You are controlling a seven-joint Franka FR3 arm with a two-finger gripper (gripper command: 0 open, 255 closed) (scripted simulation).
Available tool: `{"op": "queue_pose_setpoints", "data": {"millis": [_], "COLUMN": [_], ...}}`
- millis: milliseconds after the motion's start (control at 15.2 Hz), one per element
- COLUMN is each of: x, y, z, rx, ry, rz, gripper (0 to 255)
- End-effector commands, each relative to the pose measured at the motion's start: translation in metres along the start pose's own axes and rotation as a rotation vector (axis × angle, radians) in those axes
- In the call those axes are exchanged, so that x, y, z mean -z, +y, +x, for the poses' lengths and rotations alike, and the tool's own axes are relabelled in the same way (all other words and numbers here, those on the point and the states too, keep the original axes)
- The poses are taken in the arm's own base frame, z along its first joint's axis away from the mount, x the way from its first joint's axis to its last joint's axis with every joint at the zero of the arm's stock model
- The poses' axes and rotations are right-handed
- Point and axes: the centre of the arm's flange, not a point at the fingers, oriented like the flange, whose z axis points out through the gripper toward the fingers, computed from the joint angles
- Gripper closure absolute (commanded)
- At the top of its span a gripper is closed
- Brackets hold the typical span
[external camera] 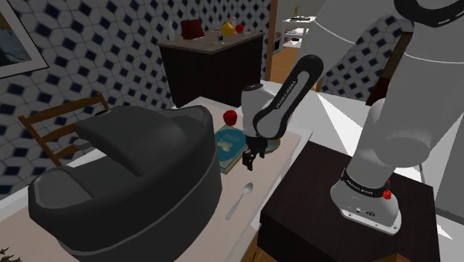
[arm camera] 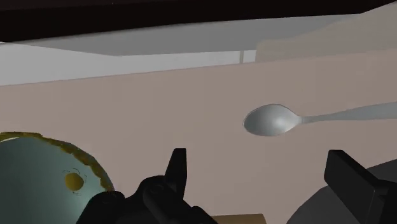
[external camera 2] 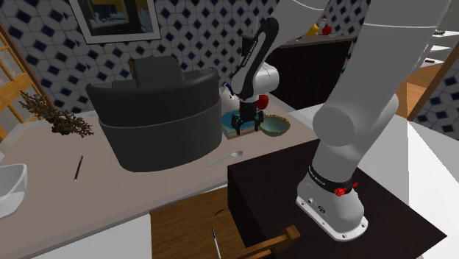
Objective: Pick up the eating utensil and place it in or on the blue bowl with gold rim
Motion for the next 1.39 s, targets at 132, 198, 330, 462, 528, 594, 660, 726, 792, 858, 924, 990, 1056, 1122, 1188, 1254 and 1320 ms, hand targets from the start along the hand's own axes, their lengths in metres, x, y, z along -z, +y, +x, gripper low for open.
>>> {"op": "queue_pose_setpoints", "data": {"millis": [132, 198, 330, 462, 528, 594, 660, 726, 792, 858, 924, 990, 1056, 1122, 1188, 1254, 1320], "x": [-0.045, -0.057, -0.082, -0.093, -0.098, -0.103, -0.109, -0.114, -0.119, -0.125, -0.128, -0.128, -0.128, -0.128, -0.128, -0.128, -0.128], "y": [-0.019, -0.024, -0.034, -0.037, -0.037, -0.037, -0.037, -0.037, -0.037, -0.037, -0.037, -0.037, -0.037, -0.037, -0.037, -0.037, -0.037], "z": [0.007, 0.008, 0.011, 0.011, 0.01, 0.01, 0.01, 0.01, 0.009, 0.009, 0.009, 0.009, 0.009, 0.009, 0.009, 0.009, 0.009], "rx": [0.022, 0.028, 0.039, 0.042, 0.042, 0.042, 0.042, 0.042, 0.042, 0.042, 0.042, 0.042, 0.042, 0.042, 0.042, 0.042, 0.042], "ry": [-0.027, -0.034, -0.048, -0.052, -0.052, -0.052, -0.052, -0.052, -0.052, -0.052, -0.052, -0.052, -0.052, -0.052, -0.052, -0.052, -0.052], "rz": [0.008, 0.01, 0.015, 0.016, 0.016, 0.016, 0.016, 0.016, 0.016, 0.016, 0.016, 0.016, 0.016, 0.016, 0.016, 0.016, 0.016], "gripper": [0, 0, 0, 0, 0, 0, 0, 0, 0, 0, 0, 0, 0, 0, 0, 0, 0]}}
